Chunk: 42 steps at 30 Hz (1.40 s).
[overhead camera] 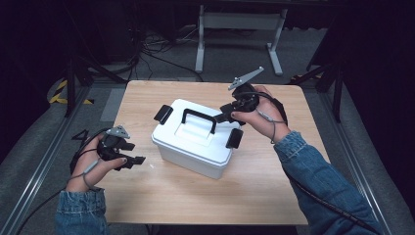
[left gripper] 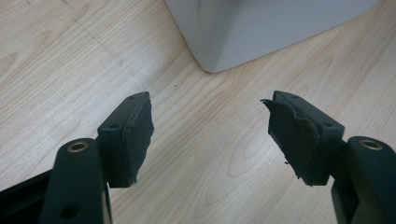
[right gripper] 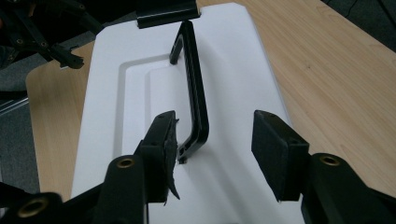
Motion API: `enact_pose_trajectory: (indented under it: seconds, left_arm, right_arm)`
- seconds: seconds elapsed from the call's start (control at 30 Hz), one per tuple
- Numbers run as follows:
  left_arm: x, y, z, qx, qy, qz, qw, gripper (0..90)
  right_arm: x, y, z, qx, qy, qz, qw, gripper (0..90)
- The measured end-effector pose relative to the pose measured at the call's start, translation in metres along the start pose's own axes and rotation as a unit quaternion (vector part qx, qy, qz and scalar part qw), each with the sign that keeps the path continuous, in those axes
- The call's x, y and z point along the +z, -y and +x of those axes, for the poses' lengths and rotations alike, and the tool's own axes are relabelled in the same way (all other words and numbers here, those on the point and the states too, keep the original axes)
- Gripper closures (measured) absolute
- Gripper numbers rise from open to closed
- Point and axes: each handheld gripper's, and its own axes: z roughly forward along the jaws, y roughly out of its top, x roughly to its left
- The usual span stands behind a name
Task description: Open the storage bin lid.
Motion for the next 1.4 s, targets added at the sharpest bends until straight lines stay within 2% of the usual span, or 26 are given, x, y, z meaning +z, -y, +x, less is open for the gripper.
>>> enact_pose_trajectory:
  seconds: [0.2,0.6,0.67,0.73,0.83,0.93,1.07,1.1,1.4]
  left_arm:
    - [0.000,0.000,0.000,0.000,0.001,0.000,1.0000,31.5]
    - [0.000,0.000,0.001,0.001,0.001,0.000,1.0000,31.4]
    - [0.000,0.000,0.001,0.001,0.001,0.000,1.0000,31.4]
    - [0.000,0.001,0.001,0.000,0.003,0.000,1.0000,31.3]
    - [0.000,0.001,0.003,0.006,0.002,0.001,1.0000,31.3]
    - [0.000,0.001,0.002,0.003,0.000,-0.002,1.0000,31.1]
    - [0.001,0.001,0.002,0.003,0.000,-0.003,1.0000,31.1]
    - [0.001,0.001,0.002,0.004,0.000,-0.002,1.0000,31.0]
    - [0.002,0.001,0.002,0.002,0.005,0.000,1.0000,31.0]
  right_arm:
    - [0.012,-0.008,0.000,0.003,-0.005,0.014,0.9999,51.2]
    - [0.039,-0.023,0.005,-0.009,-0.018,0.043,0.9988,53.4]
    - [0.043,-0.027,0.005,-0.009,-0.023,0.050,0.9984,54.0]
    - [0.047,-0.030,0.004,-0.004,-0.038,0.058,0.9976,54.3]
    - [0.051,-0.034,0.002,-0.008,-0.037,0.069,0.9969,57.4]
    - [0.055,-0.036,0.003,-0.014,-0.038,0.082,0.9958,63.4]
    - [0.056,-0.038,0.006,-0.026,-0.042,0.091,0.9946,80.9]
    - [0.055,-0.039,0.007,-0.031,-0.042,0.091,0.9945,82.7]
    - [0.054,-0.042,0.013,-0.048,-0.045,0.096,0.9932,84.6]
